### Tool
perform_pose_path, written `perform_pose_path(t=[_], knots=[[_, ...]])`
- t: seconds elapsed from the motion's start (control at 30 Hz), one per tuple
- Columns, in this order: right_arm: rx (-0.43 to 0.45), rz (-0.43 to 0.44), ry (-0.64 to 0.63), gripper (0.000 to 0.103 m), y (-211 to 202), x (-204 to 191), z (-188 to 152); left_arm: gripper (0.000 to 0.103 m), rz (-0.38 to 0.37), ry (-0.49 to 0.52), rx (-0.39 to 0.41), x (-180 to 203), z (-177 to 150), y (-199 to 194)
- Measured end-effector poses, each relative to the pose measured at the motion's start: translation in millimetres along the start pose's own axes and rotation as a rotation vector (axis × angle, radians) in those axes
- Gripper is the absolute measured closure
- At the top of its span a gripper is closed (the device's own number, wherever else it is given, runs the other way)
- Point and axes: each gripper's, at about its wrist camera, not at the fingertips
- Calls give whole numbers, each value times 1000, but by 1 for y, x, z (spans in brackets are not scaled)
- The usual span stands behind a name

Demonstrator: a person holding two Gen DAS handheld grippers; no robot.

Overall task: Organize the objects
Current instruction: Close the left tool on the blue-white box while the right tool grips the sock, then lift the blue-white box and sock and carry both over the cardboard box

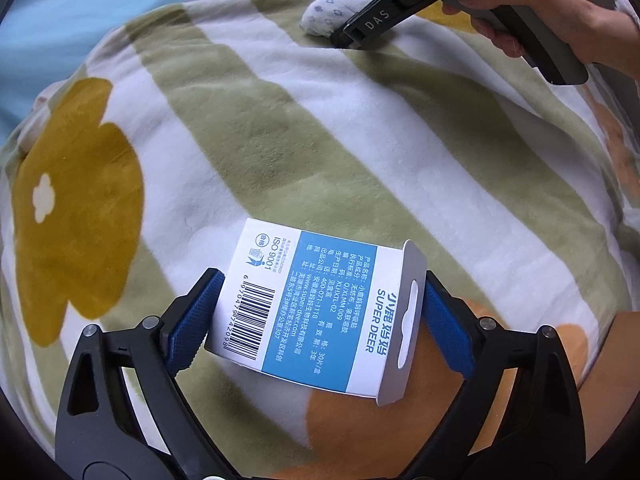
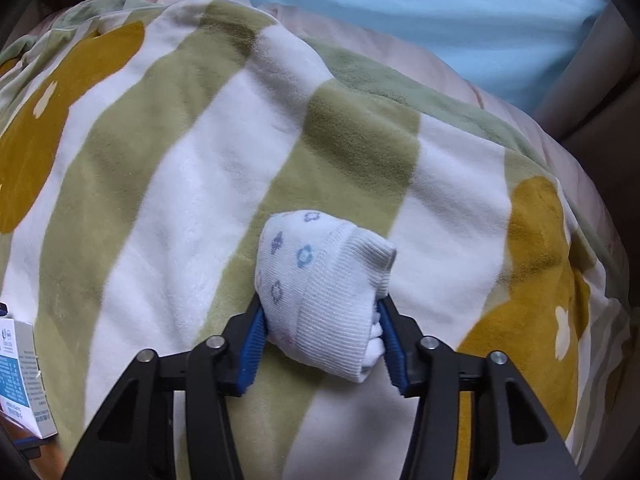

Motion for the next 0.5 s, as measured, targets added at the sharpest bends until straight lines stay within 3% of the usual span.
perform_pose_path(t=[0.5], knots=[[19,29,27,63,-17,5,-1,10,18,-28,18,-1,-3,-24]])
Point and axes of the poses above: each gripper's, at about its wrist camera, not at the fingertips, and y roughly the way its jaws point, x to its right, z to its top, and after that the axes turned 2 degrees about -z, right-handed
